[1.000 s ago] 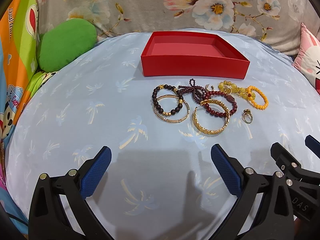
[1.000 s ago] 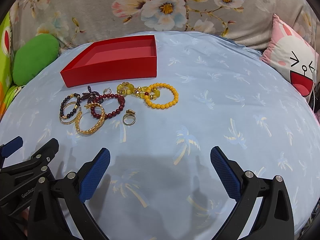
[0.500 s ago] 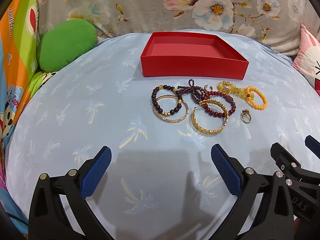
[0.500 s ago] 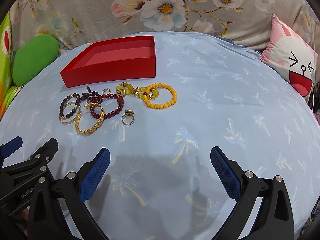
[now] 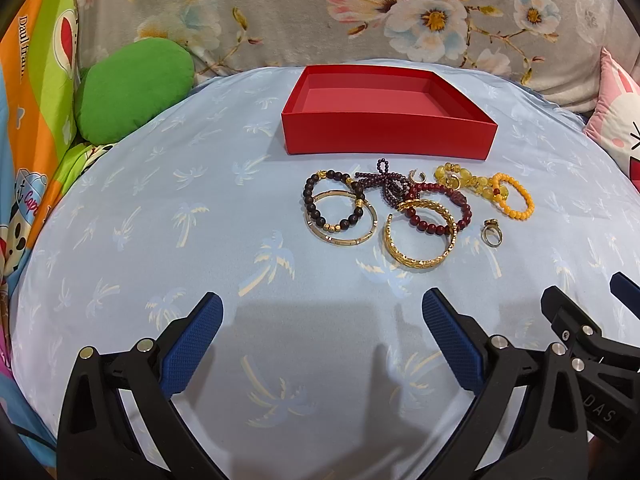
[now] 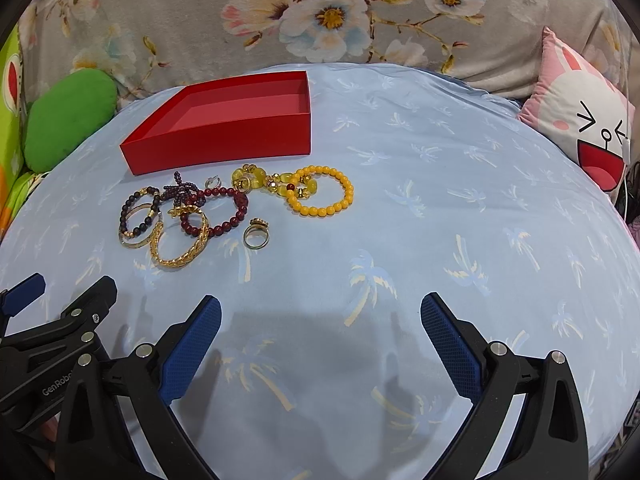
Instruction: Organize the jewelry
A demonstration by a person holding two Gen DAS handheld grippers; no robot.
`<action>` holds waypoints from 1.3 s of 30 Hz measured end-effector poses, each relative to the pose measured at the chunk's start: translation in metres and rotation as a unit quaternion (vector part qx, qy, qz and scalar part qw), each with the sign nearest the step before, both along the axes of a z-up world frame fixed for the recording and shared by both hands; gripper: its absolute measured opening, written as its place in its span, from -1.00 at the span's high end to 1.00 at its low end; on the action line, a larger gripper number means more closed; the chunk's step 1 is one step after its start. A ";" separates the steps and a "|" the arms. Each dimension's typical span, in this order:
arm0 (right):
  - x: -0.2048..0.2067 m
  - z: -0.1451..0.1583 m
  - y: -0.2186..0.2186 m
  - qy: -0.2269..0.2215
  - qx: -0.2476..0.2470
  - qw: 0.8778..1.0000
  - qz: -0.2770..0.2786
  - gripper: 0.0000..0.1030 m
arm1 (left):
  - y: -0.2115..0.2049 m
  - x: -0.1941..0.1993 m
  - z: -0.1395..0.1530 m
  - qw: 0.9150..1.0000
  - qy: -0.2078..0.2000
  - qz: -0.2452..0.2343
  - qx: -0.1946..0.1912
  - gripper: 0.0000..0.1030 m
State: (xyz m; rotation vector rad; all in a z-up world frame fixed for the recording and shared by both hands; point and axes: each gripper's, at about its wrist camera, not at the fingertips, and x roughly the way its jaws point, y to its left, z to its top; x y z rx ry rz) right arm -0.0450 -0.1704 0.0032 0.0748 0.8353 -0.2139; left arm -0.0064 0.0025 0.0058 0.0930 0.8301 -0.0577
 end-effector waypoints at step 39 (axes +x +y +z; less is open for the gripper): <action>-0.001 -0.001 -0.001 0.001 0.000 1.000 0.000 -0.87 | 0.002 -0.001 -0.001 1.000 0.000 0.000 0.000 -0.85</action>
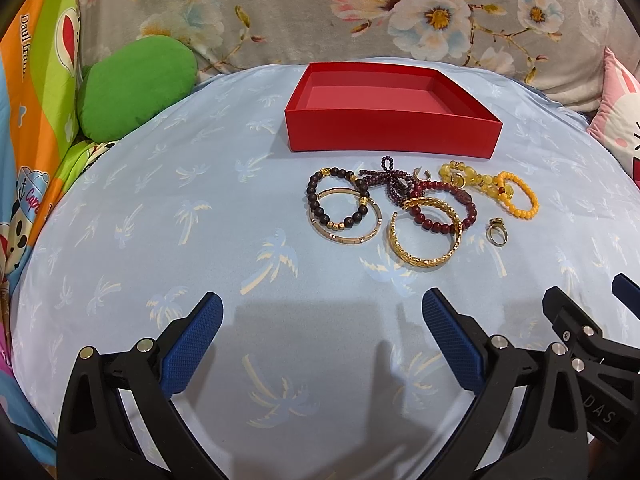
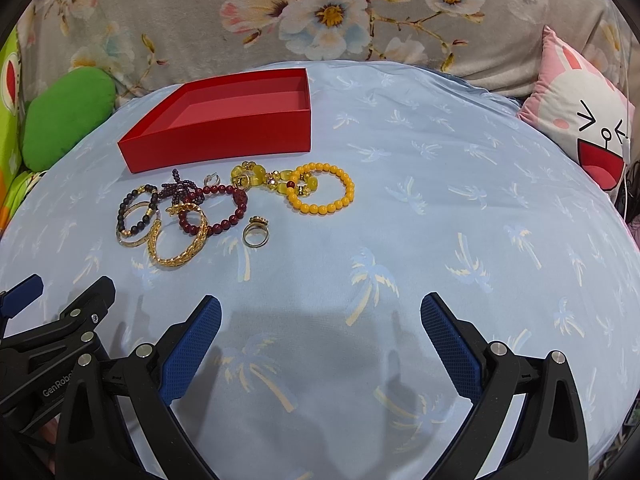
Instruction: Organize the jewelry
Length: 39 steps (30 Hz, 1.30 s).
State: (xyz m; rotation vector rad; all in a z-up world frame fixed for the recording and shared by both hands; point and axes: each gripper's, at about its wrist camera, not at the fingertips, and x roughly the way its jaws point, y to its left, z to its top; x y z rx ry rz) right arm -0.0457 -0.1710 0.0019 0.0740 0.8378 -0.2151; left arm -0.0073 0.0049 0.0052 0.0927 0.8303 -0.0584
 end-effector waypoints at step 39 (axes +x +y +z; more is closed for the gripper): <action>0.097 -0.007 -0.051 0.015 0.016 0.999 -0.027 -0.35 | 0.066 0.058 -0.005 0.997 0.024 0.062 -0.025 -0.86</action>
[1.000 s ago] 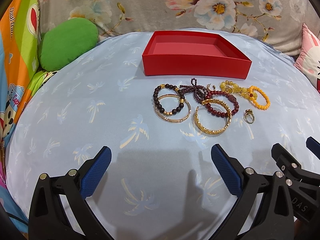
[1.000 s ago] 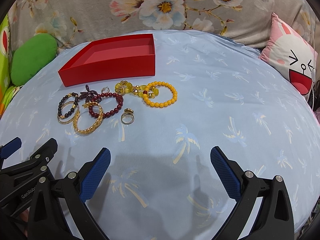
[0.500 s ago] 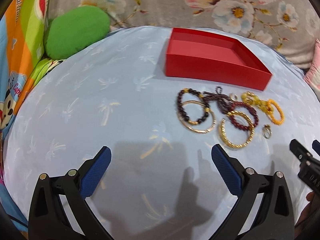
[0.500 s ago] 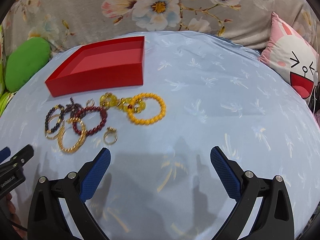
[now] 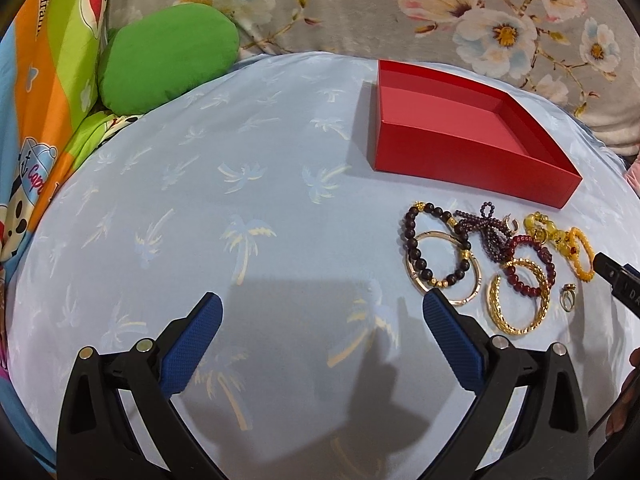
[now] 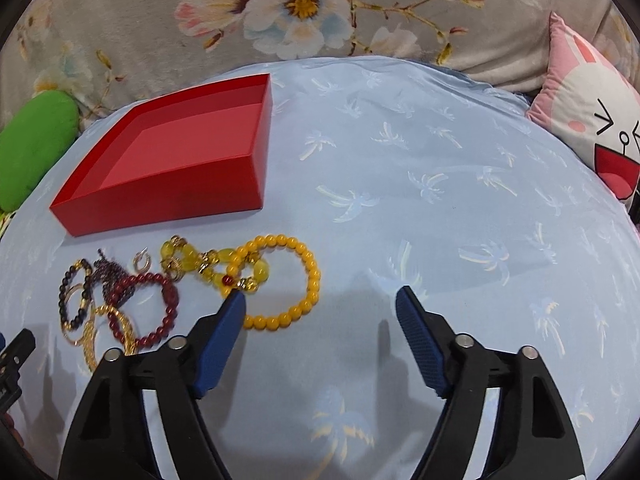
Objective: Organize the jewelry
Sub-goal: 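Grasp the orange beaded bracelet with the right tool while the left tool grasps the dark beaded bracelet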
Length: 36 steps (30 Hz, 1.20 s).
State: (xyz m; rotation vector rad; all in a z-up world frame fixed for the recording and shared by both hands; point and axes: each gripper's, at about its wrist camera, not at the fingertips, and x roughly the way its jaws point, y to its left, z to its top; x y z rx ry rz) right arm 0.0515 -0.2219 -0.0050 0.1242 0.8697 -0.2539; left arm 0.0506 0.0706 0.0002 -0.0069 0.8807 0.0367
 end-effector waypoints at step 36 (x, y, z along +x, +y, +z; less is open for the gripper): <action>-0.042 0.012 0.031 -0.011 0.039 0.997 0.062 0.86 | -0.031 0.003 0.000 1.000 -0.002 -0.024 0.008 -0.85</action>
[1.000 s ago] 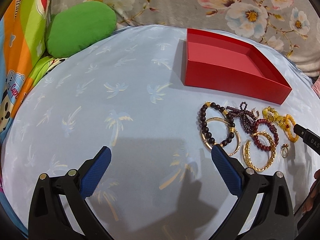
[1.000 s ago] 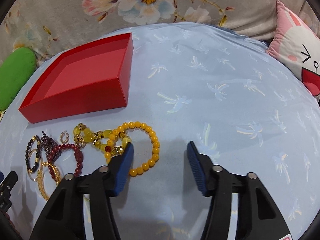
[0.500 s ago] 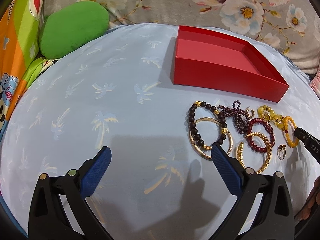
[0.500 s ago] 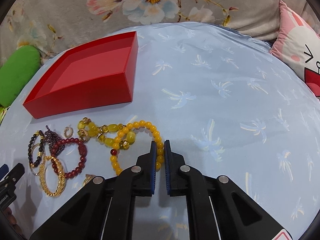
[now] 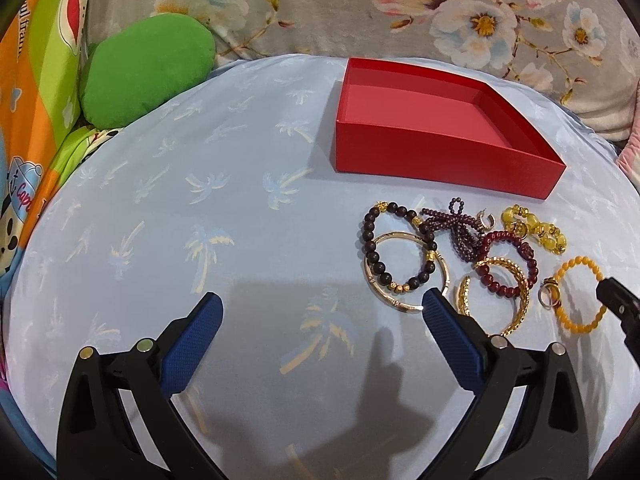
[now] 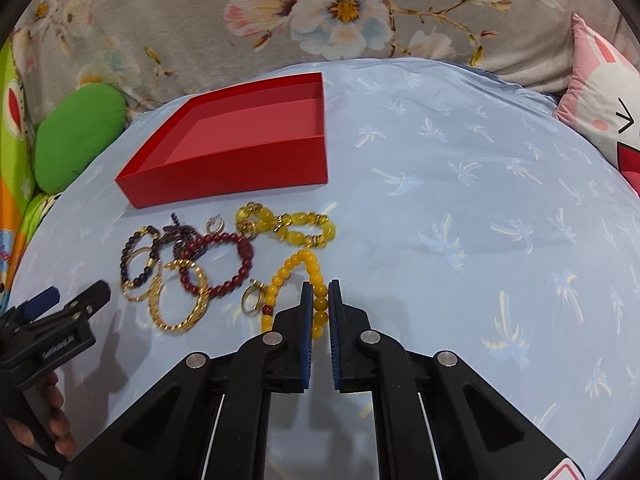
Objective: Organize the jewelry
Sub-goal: 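Grasp the orange beaded bracelet with the right tool while the left tool grasps the dark beaded bracelet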
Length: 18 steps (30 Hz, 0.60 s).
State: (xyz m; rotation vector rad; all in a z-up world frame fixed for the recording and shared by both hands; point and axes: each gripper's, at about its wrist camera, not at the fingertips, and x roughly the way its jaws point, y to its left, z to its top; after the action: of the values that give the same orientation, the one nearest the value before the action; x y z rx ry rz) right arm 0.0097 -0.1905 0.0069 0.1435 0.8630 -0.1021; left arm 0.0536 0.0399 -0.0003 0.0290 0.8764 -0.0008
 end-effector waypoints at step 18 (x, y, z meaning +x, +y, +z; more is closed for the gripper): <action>0.003 -0.001 -0.002 0.007 0.011 1.000 0.000 0.86 | -0.014 0.055 -0.017 0.998 0.030 -0.033 -0.032 0.23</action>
State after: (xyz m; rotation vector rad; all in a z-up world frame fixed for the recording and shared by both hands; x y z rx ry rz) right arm 0.0122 -0.1927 0.0059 0.1642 0.8786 -0.0929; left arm 0.1081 0.0259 -0.0171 -0.0026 0.9345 -0.0930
